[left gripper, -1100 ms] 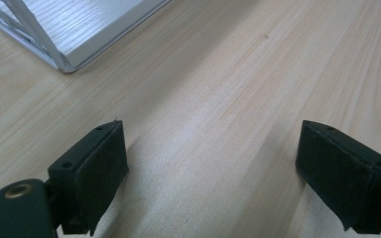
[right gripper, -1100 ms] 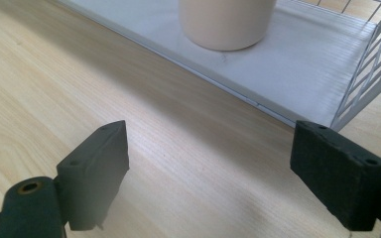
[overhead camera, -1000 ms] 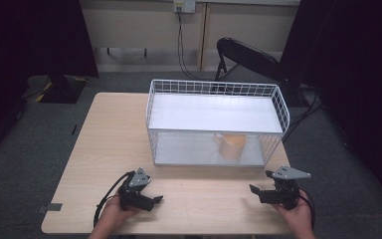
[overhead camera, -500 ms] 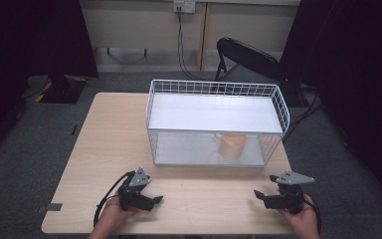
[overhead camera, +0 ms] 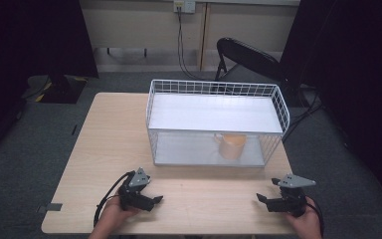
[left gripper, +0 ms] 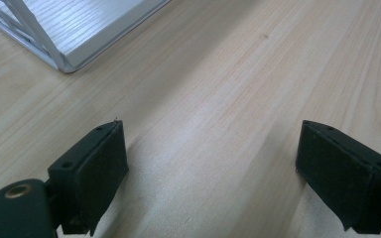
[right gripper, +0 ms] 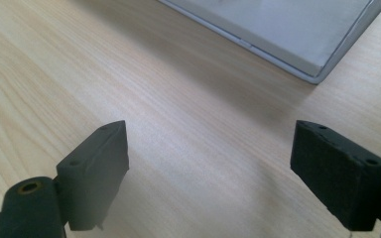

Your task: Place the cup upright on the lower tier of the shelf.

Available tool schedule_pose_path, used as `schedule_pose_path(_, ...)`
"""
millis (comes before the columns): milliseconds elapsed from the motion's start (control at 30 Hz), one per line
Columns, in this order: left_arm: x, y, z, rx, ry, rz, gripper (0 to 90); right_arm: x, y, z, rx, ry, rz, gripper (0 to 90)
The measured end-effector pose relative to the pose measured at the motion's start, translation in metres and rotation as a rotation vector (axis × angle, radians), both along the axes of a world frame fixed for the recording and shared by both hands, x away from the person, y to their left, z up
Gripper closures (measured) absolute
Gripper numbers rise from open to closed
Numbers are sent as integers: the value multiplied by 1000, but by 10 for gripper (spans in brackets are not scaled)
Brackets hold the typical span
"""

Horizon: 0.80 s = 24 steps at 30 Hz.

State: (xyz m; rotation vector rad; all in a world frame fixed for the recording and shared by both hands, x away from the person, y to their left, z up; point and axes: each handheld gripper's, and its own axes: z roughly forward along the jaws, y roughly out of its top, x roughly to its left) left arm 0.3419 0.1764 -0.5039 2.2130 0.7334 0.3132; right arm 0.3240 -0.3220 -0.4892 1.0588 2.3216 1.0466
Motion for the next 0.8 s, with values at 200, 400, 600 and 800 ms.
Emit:
schedule_pose_path(200, 0, 0, 0, 0, 0, 0, 121, 1, -1, -8, -15, 22, 6, 145)
schedule_pose_path(400, 0, 0, 0, 0, 0, 0, 121, 2, -1, -12, -22, 22, 18, 143)
schedule_pose_path(600, 0, 0, 0, 0, 0, 0, 121, 4, -1, -12, -9, 37, 26, 141)
schedule_pose_path(800, 0, 0, 0, 0, 0, 0, 121, 5, 0, -13, -7, 43, 28, 136)
